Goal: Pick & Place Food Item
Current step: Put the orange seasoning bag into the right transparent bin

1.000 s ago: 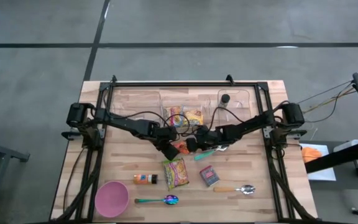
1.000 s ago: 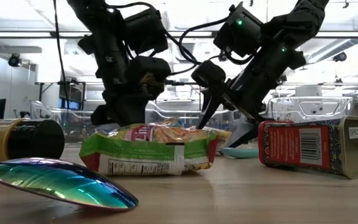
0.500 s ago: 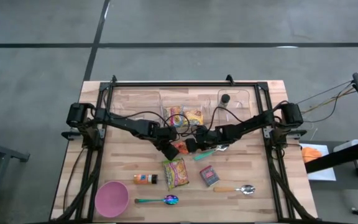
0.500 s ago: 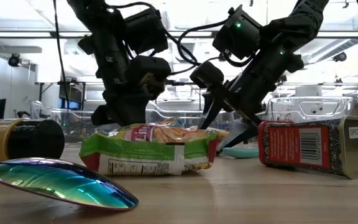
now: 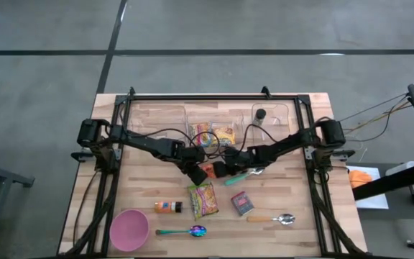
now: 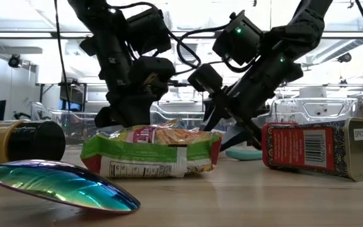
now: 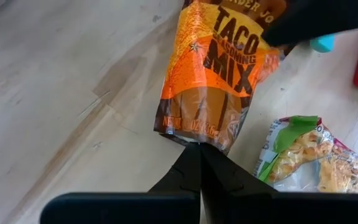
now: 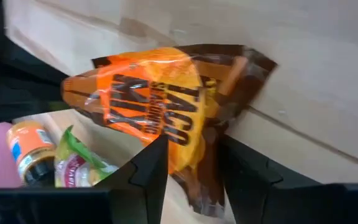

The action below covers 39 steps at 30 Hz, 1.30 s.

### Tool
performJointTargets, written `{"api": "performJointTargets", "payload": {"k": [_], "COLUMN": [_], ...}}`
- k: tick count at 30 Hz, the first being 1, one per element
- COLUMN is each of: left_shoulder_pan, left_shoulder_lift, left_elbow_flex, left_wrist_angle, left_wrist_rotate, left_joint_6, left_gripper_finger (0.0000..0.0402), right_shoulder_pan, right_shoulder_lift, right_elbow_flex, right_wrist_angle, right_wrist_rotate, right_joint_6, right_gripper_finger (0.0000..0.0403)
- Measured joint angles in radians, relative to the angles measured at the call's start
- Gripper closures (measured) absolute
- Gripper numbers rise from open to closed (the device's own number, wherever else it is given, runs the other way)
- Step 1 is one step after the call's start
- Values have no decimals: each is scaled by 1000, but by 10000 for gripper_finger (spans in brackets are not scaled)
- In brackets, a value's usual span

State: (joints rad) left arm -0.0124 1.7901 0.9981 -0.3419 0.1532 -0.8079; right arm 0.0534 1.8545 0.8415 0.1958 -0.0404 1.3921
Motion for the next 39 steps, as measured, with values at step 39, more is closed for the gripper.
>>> {"api": "performJointTargets", "payload": {"k": [39], "left_shoulder_pan": [1], "left_shoulder_lift": [-53], "left_elbow_flex": [-2], "left_wrist_angle": [-28], "left_wrist_rotate": [58], "left_joint_6": [3], "left_gripper_finger": [361], "right_shoulder_pan": [-1], "right_shoulder_lift": [-207], "right_elbow_flex": [0], "right_wrist_angle": [-183], "right_wrist_rotate": [-67], "right_joint_6": [-353], "right_gripper_finger": [396]}}
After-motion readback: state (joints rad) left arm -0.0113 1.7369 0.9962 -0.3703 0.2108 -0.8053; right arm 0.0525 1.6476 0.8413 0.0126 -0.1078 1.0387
